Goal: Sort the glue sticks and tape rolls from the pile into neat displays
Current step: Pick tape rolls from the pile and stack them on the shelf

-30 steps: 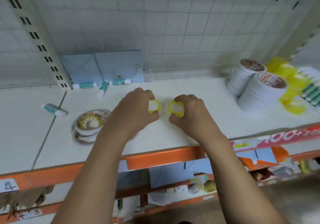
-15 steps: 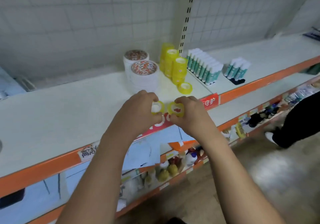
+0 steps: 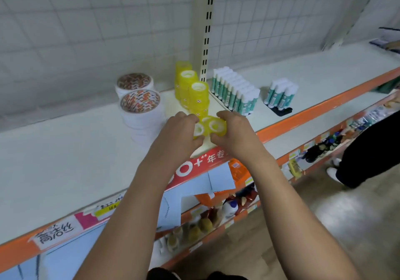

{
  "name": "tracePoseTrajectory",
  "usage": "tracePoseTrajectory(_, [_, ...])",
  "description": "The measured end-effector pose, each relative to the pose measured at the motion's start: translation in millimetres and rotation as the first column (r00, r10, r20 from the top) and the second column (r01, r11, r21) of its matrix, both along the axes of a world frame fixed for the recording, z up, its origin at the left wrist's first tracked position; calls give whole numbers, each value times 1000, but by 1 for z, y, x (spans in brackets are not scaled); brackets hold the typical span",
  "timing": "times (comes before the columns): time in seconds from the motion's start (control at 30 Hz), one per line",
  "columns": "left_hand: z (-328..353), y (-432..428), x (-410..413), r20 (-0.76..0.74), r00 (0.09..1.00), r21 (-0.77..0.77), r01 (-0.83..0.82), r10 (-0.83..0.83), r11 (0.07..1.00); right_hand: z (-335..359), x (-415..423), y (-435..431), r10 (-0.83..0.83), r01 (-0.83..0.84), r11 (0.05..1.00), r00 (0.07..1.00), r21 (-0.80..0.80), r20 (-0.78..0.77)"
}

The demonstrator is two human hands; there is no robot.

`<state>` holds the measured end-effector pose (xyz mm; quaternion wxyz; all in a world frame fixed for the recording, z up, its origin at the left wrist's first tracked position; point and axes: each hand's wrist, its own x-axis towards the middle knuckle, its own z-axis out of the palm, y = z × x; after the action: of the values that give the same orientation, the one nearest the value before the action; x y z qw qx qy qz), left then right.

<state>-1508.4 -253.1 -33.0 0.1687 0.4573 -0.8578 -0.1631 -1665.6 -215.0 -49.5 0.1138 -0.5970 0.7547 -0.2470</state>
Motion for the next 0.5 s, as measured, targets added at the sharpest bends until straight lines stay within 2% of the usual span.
tracePoseTrajectory(0.33, [-8, -35, -24, 29, 996, 11, -84, 84, 996, -8, -16, -42, 168, -167, 986, 986, 29, -16])
tracePoseTrajectory(0.5, [-12, -39, -45, -2, 986, 48, -165, 165, 985, -7, -38, -45, 256, -261, 960, 965, 103, 57])
